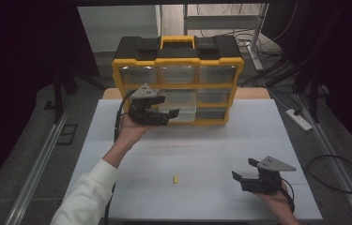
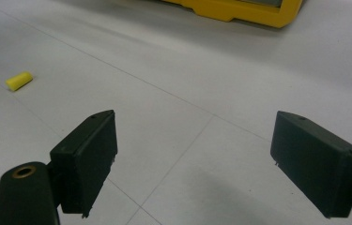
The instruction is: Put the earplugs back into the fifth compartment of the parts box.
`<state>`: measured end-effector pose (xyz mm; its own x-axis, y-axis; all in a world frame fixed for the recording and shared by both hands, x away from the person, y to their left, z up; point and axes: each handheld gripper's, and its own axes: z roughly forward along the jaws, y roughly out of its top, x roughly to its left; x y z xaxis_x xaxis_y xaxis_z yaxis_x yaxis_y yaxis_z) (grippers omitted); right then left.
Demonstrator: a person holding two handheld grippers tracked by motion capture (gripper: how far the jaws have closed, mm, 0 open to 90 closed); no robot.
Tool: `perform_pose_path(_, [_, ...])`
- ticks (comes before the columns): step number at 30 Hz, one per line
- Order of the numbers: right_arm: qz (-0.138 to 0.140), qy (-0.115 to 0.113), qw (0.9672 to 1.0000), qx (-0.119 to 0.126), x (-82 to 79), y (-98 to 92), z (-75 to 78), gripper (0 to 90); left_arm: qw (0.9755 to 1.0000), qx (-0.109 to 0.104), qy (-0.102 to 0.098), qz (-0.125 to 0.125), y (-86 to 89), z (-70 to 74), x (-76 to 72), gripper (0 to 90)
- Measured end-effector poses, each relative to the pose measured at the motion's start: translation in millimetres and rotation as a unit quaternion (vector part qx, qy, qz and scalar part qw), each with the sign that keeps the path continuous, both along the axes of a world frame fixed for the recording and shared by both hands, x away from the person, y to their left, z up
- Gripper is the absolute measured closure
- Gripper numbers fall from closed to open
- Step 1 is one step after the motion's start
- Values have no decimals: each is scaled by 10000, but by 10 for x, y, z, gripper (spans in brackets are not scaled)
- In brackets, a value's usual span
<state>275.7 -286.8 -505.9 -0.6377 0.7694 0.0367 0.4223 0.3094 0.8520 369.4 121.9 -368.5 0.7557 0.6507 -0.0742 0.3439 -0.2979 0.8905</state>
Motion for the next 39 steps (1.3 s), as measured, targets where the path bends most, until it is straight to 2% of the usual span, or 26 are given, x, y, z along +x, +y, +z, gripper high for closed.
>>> perform_pose_path(2, [-2, 12, 10000, -15, 0, 4, -2, 155, 10000, 16, 22, -53, 39, -55, -124, 227])
perform_pose_path(4, [-2, 11, 10000, -17, 0, 4, -2, 155, 10000, 18, 50, -60, 52, -80, -163, 228])
perform_pose_path(6, [1, 4, 10000, -21, -4, 1, -1, 155, 9997, 2, 213, -141, 79, -198, -292, 234])
perform_pose_path(7, [1, 4, 10000, -21, -4, 1, -1, 155, 9997, 2, 213, -141, 79, -198, -292, 234])
perform_pose_path(9, [-4, -9, 10000, -11, -4, -3, -1, 155, 9993, 87, 262, -235, 95, -302, -405, 235])
perform_pose_path(13, [-5, -11, 10000, -17, -3, 0, -2, 155, 9982, 174, 374, -429, 103, -408, -497, 234])
perform_pose_path(17, [-7, 11, 10000, -28, 1, 2, -2, 155, 9956, 508, 499, -605, 78, -601, -611, 233])
perform_pose_path(24, [-4, 3, 10000, -36, -5, 0, -2, 155, 9919, 696, 666, -831, 33, -816, -707, 232])
perform_pose_path(30, [3, 3, 10000, -37, -6, 0, -2, 156, 9853, 870, 891, -1171, -40, -1006, -745, 229])
perform_pose_path(33, [4, 4, 10000, -40, -6, 2, -1, 155, 9795, 1039, 1040, -1373, -114, -1115, -746, 227])
perform_pose_path(39, [12, 6, 10000, -42, -5, 1, -2, 155, 9687, 1377, 1211, -1672, -259, -1255, -726, 221])
